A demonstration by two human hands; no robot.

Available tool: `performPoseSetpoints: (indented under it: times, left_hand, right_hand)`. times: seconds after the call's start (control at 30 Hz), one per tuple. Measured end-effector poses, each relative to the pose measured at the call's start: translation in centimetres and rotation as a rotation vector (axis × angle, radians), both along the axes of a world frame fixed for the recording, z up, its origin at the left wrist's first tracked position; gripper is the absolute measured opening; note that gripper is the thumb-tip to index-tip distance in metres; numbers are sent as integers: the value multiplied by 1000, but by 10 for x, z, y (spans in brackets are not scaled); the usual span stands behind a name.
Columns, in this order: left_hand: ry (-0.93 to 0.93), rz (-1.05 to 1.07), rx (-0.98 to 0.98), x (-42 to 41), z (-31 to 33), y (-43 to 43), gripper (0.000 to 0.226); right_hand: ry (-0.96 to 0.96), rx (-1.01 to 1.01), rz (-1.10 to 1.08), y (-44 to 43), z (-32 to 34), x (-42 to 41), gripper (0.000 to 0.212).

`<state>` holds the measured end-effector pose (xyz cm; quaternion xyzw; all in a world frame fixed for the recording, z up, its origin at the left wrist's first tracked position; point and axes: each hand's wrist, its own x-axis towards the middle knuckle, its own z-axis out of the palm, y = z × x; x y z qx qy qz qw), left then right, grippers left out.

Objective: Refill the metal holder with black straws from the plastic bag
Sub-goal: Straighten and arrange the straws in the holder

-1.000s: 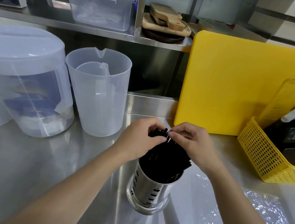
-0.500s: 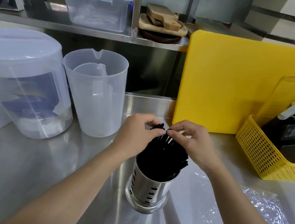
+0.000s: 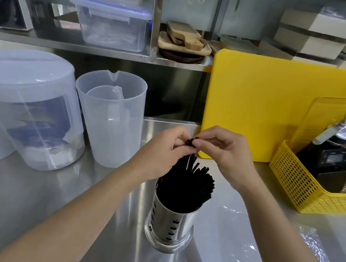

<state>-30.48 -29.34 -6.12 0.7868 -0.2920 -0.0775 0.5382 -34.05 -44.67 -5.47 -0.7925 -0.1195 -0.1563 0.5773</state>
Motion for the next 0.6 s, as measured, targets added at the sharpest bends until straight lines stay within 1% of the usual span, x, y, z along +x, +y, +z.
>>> performPoseSetpoints:
  times: [0.1, 0.2, 0.3, 0.37, 0.5, 0.6]
  left_hand:
    - [-3, -35, -46, -1, 6, 0, 13]
    - [-8, -56, -105, -3, 9, 1, 18]
    - [-50, -27, -153, -3, 12, 2, 16]
    - [-66, 33, -223, -2, 17, 5, 13]
    - [-12, 122, -441, 5, 33, 14, 17]
    - [23, 163, -544, 4, 40, 19, 17]
  right_hand:
    - [-32, 113, 36, 0, 7, -1, 13]
    - [-58, 152, 25, 1, 9, -2, 15]
    - [-46, 177, 6, 2, 9, -5, 6]
    - [3, 146, 1, 0, 5, -7, 14]
    - [144, 6, 29, -5, -3, -8, 13]
    - [141, -72, 57, -4, 0, -11, 17]
